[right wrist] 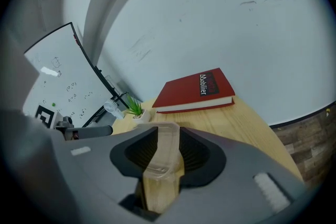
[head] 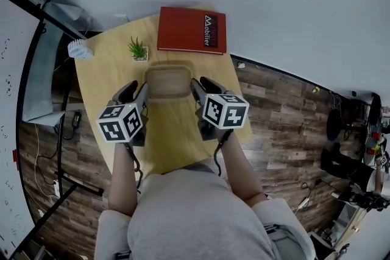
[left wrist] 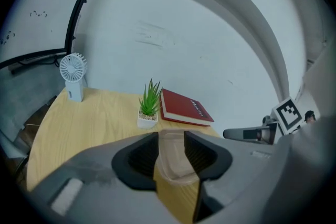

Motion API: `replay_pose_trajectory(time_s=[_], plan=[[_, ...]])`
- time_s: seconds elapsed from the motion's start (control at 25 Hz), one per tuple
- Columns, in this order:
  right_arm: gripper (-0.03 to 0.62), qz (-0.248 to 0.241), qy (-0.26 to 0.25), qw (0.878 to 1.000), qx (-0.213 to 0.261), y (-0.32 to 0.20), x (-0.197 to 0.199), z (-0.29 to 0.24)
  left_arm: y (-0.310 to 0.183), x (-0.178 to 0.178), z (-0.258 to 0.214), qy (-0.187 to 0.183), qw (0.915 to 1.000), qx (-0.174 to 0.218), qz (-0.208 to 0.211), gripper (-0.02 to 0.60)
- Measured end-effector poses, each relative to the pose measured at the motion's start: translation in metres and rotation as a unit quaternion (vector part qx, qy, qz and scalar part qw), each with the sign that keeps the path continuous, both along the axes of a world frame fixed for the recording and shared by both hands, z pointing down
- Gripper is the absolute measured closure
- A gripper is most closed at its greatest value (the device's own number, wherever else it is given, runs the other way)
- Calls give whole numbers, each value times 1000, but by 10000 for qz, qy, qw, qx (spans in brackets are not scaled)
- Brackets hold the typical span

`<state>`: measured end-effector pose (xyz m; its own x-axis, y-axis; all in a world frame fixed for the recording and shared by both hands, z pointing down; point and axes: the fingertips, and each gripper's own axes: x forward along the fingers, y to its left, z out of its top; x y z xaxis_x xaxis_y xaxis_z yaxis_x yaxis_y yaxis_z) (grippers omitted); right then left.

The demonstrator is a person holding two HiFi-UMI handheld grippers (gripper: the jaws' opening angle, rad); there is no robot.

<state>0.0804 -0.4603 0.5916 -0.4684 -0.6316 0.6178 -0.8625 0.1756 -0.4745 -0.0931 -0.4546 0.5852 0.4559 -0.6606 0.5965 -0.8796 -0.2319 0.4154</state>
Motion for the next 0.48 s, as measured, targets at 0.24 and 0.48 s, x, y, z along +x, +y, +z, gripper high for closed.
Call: replay_pose_trajectory(time_s=[0.24, 0.48], plan=[[428, 84, 15, 9996, -257, -6, -1, 24, -8, 3, 25, 141, 9996, -248, 4, 350], [407, 32, 19, 9992, -401, -11, -7, 37, -11, 9, 42, 152, 9989, -449, 42, 324]])
